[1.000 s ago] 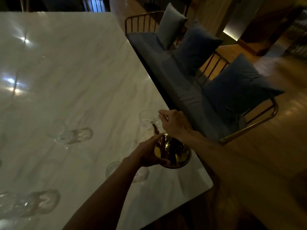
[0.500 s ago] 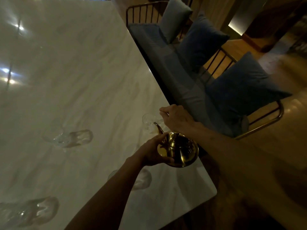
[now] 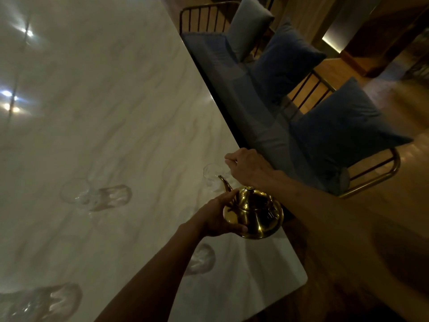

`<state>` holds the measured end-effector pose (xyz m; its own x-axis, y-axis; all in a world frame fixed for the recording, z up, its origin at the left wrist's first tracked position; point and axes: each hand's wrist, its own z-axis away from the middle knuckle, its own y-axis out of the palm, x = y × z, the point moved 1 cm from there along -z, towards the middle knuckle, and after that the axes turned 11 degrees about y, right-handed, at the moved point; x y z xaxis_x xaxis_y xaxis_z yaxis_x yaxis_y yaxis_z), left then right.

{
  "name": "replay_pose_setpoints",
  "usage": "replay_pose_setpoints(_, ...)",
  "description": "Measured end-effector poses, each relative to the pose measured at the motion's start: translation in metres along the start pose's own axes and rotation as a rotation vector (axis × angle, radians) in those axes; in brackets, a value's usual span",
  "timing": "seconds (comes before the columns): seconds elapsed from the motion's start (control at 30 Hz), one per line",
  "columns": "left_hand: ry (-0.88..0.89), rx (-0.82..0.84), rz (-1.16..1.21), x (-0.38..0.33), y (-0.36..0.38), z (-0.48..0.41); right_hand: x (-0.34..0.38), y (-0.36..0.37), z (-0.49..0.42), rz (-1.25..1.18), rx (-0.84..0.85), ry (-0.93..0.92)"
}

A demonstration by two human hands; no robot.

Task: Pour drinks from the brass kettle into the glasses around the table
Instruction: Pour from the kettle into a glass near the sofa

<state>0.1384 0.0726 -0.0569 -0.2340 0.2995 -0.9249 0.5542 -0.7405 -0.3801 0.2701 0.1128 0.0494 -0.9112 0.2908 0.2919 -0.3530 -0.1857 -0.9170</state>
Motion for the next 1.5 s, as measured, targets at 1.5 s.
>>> replay_pose_setpoints(1.5, -0.040, 0.054, 0.006, -0.013, -0.004, 0.005, 0.002, -0.003, 0.002, 0.036, 0.016, 0.014)
